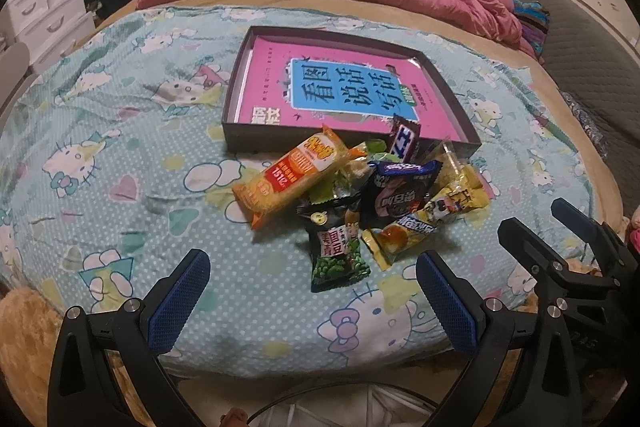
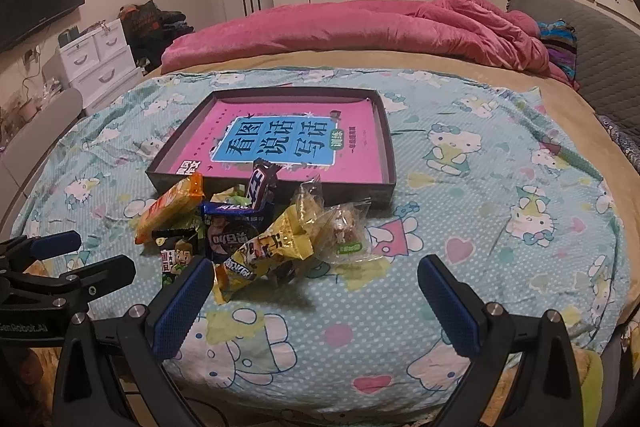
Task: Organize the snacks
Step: 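Grasp the green pea bag with the left tool while the right tool grasps the yellow chip bag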
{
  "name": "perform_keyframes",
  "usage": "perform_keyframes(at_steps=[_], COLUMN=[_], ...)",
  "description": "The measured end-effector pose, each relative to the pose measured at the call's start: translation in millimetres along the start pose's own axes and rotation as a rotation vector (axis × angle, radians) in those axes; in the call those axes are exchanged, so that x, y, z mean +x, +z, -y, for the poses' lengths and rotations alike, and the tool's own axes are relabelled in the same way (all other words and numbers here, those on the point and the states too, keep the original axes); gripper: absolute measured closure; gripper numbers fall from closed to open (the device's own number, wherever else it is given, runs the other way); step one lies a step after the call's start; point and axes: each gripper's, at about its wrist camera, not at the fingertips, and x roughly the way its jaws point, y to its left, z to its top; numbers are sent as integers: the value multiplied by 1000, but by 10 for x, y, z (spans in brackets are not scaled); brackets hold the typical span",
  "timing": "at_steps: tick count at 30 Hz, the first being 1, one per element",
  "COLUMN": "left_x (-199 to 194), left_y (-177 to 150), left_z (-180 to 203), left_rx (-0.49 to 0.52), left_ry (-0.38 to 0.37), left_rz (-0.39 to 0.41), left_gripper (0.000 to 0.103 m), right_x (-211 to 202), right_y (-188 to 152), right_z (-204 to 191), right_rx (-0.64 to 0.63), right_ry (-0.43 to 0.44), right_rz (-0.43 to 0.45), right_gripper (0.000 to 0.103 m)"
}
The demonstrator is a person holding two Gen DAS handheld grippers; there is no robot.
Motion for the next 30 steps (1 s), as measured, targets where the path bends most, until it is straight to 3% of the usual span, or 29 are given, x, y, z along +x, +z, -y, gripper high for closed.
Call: perform_keyframes(at_steps=[20,25,30], left_x=[366,428,470], left_y=[-13,-3,-3], left_z=[-242,-324,-308], left_rx=[-96,-123,-118], left_ry=[-53,-60,-71], left_rz=[-148,-163,-173], left_gripper=[1,1,1], right_x=[374,525,616], right_y=[-22,-29,-12], right_z=[-78,-101,-154], right_rx=[8,26,27], right_ry=[106,158,215], right_rz=[-135,-188,-210], right_gripper=[1,6,26])
